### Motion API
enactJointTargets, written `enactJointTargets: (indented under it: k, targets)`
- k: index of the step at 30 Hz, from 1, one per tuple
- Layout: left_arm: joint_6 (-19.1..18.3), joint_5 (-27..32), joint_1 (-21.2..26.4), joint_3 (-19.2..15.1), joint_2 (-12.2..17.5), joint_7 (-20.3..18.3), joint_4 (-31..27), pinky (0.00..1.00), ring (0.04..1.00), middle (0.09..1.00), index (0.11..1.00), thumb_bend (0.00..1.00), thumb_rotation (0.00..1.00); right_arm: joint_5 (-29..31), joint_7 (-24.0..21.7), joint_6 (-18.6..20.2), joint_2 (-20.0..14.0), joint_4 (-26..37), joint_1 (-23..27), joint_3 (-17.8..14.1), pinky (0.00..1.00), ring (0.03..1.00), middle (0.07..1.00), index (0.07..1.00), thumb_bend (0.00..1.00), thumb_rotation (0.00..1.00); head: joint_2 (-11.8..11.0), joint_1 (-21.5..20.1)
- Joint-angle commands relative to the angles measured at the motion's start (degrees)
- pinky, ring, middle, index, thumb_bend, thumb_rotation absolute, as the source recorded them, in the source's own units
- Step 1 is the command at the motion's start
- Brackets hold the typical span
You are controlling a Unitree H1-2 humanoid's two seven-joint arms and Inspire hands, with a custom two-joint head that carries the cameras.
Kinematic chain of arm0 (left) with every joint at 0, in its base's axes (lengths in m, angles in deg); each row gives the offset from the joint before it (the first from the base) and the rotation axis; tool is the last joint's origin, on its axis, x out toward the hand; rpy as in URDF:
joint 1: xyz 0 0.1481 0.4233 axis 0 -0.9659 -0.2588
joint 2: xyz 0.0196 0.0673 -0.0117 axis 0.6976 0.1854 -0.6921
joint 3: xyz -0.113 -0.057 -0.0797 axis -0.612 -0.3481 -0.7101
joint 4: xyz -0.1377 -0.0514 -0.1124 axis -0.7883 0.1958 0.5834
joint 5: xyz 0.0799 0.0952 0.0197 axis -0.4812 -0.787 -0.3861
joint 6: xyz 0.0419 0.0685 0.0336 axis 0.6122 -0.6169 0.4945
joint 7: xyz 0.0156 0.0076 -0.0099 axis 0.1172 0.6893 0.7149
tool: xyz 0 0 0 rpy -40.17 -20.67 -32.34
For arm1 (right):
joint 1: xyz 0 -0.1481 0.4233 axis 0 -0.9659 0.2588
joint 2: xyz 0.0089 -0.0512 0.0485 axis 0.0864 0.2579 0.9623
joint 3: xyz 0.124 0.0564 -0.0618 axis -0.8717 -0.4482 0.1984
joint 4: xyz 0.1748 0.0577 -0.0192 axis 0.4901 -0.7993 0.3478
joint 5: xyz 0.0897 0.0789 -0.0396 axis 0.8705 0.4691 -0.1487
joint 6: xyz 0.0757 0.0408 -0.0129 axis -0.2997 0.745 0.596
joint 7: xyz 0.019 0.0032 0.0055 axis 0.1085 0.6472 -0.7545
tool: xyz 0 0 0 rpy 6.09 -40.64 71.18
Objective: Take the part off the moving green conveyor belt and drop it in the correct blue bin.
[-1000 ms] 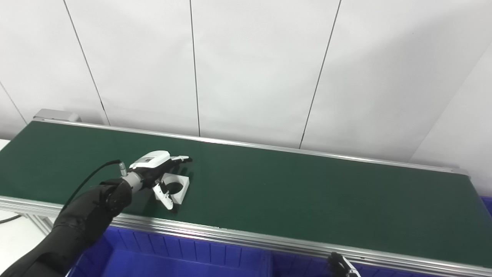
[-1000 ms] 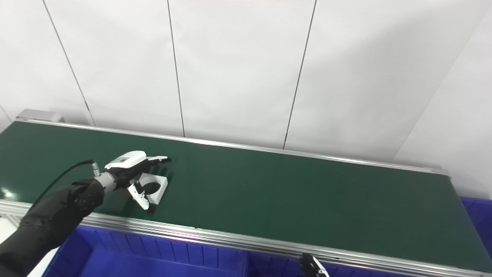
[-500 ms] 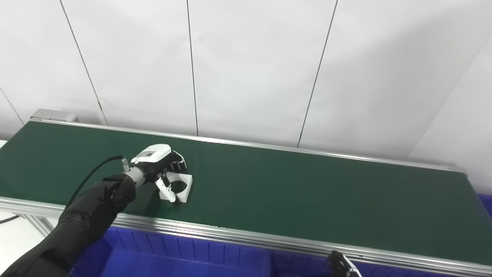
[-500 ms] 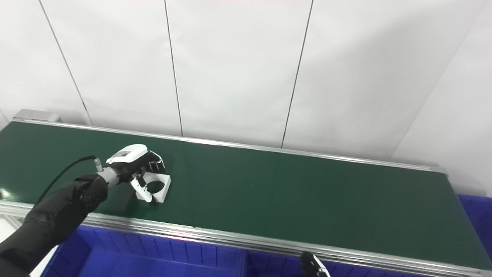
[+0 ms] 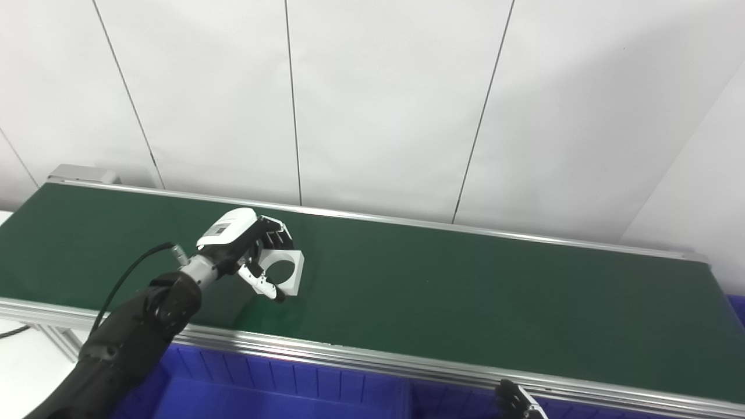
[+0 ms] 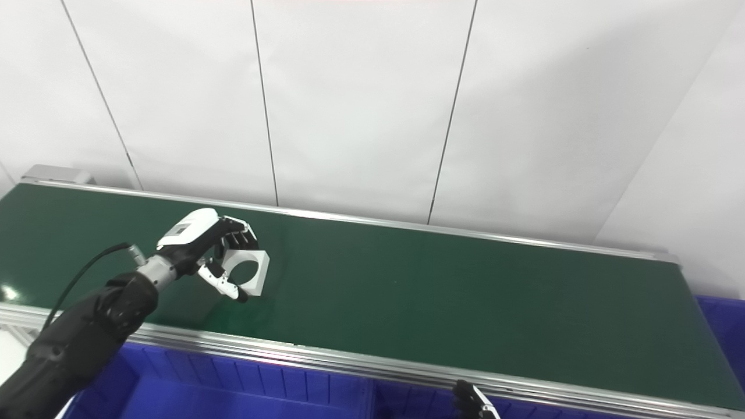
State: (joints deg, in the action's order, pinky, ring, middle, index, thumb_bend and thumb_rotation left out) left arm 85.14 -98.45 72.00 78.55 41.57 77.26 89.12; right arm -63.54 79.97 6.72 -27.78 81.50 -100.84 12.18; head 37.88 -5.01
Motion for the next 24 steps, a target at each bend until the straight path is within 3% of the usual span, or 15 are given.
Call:
enactJointTargets:
  k: [1, 5, 11, 16, 24]
  targets:
    - [2.7, 6.1, -1.1, -2.4, -0.5, 2.2, -5.6, 0.37, 0.413, 0.473, 0.516, 0.50, 0.00, -0.1, -0.3, -3.0, 0.6, 2.4, -0.4, -0.4, 0.78, 0.812, 0.835, 0.847, 0.92, 0.55, 0.4, -1.7]
    - [2.8, 21.7, -6.2, -5.6, -3.5, -3.1, -13.0, 0.40, 0.435, 0.491, 0.504, 0.50, 0.00, -0.7, -0.4, -3.0, 0.9, 2.9, -0.6, -0.3, 0.78, 0.813, 0.834, 0.841, 0.92, 0.55, 1.4, -3.6]
    - [2.8, 31.3, -12.2, -7.4, -6.5, -10.2, -20.8, 0.43, 0.448, 0.492, 0.503, 0.50, 0.00, -2.7, 0.7, -3.0, 0.9, 3.2, 0.0, 0.2, 0.79, 0.810, 0.835, 0.841, 0.90, 0.56, 2.9, -5.3]
    - [2.8, 32.3, -16.3, -7.8, -9.2, -14.0, -25.1, 0.41, 0.442, 0.499, 0.500, 0.50, 0.00, -3.1, 0.5, -3.0, 1.8, 4.1, -0.1, -0.1, 0.79, 0.803, 0.833, 0.840, 0.93, 0.57, 4.4, -7.1]
    - [2.8, 28.5, -21.0, -8.2, -10.7, -15.3, -28.3, 0.39, 0.441, 0.501, 0.491, 0.50, 0.00, -4.4, 0.1, -2.9, 3.1, 4.7, -0.6, -0.8, 0.83, 0.817, 0.839, 0.850, 0.95, 0.59, 6.3, -11.0]
